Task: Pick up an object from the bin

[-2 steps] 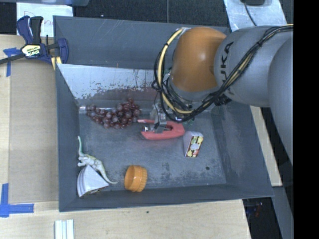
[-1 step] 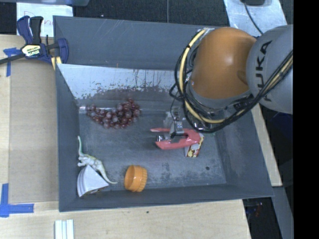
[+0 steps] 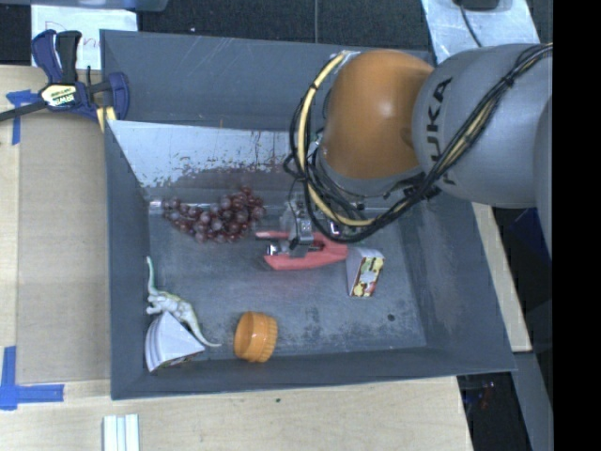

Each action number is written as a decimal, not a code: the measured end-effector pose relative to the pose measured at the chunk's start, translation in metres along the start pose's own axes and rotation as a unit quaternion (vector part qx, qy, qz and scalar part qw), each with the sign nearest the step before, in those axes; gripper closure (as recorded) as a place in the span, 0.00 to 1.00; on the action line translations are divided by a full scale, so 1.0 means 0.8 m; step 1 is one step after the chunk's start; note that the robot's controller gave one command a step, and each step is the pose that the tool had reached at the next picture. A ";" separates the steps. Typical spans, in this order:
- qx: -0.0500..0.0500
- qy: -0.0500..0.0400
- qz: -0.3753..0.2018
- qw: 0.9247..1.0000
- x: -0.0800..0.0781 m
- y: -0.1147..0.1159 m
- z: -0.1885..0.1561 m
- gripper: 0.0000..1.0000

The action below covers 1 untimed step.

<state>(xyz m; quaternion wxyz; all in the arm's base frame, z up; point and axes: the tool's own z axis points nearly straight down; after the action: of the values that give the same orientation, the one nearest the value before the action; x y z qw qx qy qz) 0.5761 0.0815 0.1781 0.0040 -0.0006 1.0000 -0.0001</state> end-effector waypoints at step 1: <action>0.001 0.001 -0.001 1.000 -0.005 0.012 -0.002 1.00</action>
Offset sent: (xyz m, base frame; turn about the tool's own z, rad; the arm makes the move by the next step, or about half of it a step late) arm 0.0089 0.0417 -0.0254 0.0320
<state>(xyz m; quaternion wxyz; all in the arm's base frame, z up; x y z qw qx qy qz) 0.5799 0.0914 0.1799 0.0034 -0.0020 1.0000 -0.0006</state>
